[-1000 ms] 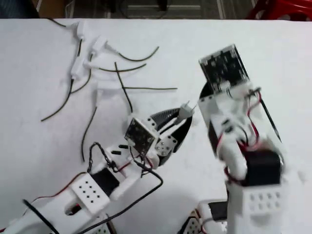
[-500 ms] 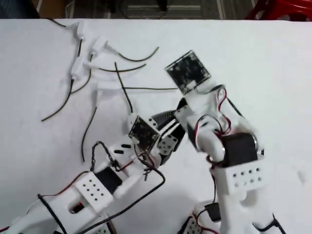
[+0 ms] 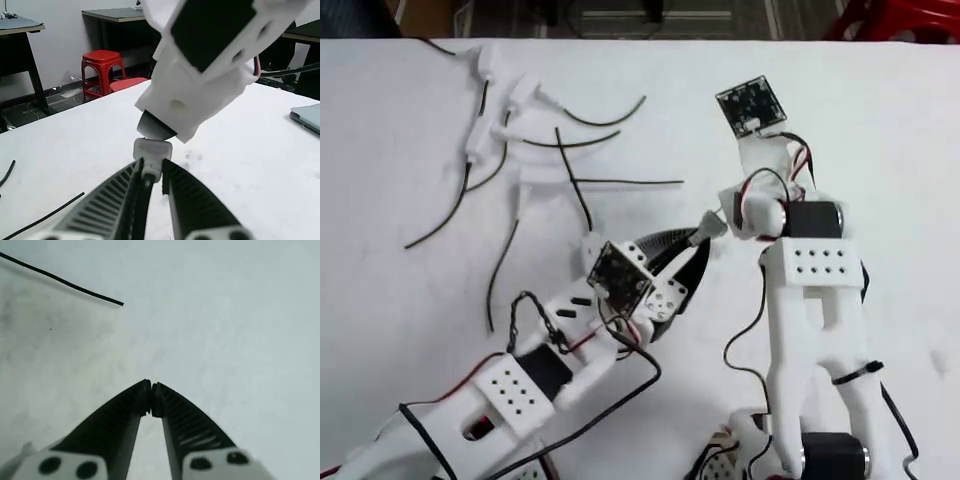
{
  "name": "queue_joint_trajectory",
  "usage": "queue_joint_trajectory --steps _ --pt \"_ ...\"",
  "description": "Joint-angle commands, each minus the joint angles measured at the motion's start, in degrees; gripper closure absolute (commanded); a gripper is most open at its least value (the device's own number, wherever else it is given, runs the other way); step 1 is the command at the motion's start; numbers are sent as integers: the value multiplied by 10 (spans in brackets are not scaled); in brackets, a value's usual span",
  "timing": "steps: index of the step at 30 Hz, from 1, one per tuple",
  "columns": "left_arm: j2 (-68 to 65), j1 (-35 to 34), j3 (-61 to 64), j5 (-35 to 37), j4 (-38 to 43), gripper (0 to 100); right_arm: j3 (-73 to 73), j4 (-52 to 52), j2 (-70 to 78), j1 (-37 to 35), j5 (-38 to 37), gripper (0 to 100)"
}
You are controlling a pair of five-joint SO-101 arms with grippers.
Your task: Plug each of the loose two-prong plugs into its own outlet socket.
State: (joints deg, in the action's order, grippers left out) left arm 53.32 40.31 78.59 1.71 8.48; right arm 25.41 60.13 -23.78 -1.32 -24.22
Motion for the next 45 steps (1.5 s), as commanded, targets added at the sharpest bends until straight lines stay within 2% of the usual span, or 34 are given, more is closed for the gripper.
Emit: queue_joint_trajectory --steps 1,15,19,21,25,30,37,41,45 --pt "22 -10 -11 2 16 978 -36 20 -4 13 -6 979" --pt "22 -10 -11 2 15 978 -204 188 -115 12 -6 979" --pt "21 -10 -11 3 10 978 -214 203 -127 9 -6 979" --pt "21 -11 -22 3 -20 978 -213 204 -124 12 -6 979" --pt "20 -33 -91 7 -148 978 -212 229 -123 13 -18 979" --pt "-33 -78 -187 30 -266 978 -211 255 -123 16 -22 979" --pt "-233 -115 -427 44 -498 977 -149 270 -123 80 -17 979" --pt "-349 -142 -574 110 -646 976 -80 269 -127 123 -17 979" --pt "-448 -158 -719 117 -787 976 -20 269 -128 153 -17 979"
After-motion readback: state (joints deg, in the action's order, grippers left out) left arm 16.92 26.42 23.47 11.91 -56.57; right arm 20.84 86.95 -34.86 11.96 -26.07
